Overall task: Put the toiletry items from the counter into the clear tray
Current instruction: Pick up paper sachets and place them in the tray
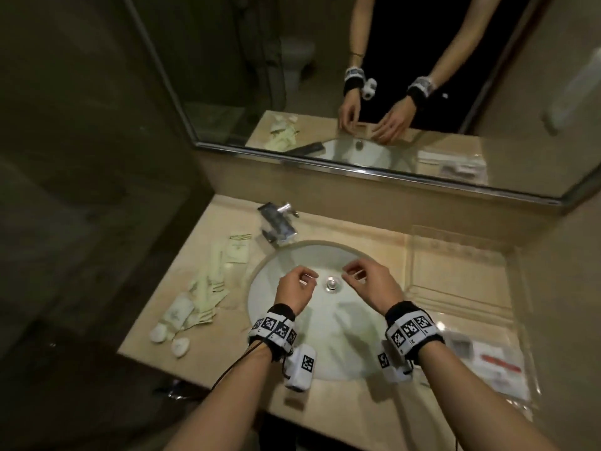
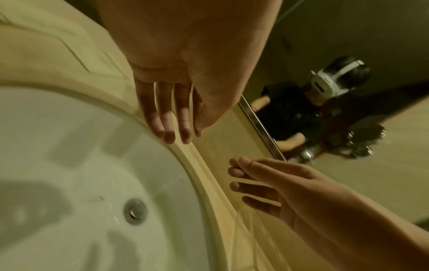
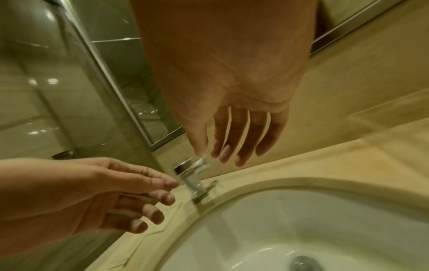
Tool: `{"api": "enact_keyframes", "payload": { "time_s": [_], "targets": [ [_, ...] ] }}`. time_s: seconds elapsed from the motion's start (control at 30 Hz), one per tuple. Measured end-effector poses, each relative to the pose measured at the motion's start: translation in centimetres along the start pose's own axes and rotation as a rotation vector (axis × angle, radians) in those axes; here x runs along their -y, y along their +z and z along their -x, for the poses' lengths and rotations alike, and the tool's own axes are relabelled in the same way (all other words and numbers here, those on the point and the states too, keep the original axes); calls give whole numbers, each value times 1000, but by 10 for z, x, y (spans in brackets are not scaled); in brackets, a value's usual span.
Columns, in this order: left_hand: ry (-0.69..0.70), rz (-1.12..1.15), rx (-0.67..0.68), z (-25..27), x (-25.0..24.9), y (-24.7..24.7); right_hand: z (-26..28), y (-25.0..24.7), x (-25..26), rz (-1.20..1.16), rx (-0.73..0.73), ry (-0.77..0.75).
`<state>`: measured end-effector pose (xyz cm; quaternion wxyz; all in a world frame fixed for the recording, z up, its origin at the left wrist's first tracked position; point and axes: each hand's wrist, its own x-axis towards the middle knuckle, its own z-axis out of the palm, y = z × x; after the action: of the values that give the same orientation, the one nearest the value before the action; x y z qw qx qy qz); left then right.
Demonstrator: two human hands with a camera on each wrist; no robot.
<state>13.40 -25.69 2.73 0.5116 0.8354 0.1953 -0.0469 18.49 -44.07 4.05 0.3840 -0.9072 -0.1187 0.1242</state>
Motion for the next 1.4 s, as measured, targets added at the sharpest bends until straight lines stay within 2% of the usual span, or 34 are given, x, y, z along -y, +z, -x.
{"api": "enact_keyframes", "payload": {
  "time_s": [0.3, 0.57, 0.7, 0.93, 1.13, 1.4],
  "targets": [
    [-261, 91, -260, 9, 106, -137, -55, 133, 112, -20, 280, -142],
    [-400, 39, -376, 7, 175, -200, -87, 222, 150, -10, 397, -113],
    [-444, 13, -347, -6, 198, -213, -101, 257, 154, 38, 368, 25],
    [-388, -13, -281, -38, 187, -201, -121, 300, 172, 57, 261, 275],
    [-452, -167, -267, -59, 181, -195, -129, 314, 170, 129, 281, 367],
    [-497, -154, -225, -68, 176, -200, -132, 305, 168, 41, 326, 367]
  ]
}}
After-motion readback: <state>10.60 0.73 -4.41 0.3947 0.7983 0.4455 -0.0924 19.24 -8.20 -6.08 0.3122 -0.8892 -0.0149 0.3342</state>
